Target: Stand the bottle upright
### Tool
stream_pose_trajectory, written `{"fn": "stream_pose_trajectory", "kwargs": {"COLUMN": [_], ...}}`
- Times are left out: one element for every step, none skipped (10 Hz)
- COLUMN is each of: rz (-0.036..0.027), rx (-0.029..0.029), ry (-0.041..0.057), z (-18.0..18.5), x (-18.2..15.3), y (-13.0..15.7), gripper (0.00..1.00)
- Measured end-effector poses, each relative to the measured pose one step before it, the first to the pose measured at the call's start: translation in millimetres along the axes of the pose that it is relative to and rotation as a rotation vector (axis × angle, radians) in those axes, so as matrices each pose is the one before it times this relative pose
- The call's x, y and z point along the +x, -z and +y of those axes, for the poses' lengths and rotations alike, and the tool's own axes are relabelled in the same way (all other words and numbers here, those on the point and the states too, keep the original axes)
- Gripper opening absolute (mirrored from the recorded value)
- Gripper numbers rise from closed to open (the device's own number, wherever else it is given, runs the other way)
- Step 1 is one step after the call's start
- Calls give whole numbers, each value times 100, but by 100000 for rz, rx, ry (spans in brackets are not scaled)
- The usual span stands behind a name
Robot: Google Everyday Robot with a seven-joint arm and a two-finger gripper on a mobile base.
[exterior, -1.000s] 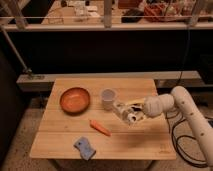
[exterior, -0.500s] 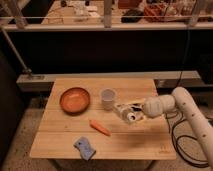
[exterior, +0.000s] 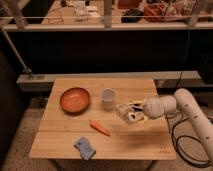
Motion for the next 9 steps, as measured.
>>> {"fn": "stream_pose_trajectory", "kwargs": {"rz": [1548,1562,1142,660,600,679,988,3065,3591], "rx": [-437,-465,-125,346,664,176,159,-1351,-2173], "ry": [-1298,-1417,-1878,-1353,-2083,-1990,-1427,-2017,-1548], "z": [-41,-106,31,-13,44,76,-14,199,164], "x": [119,87,140,40,94,157,58,241,206], "y": [3,-52,-20,92,142,47,84,164,194], "gripper": [0,0,0,0,0,0,0,0,0]}}
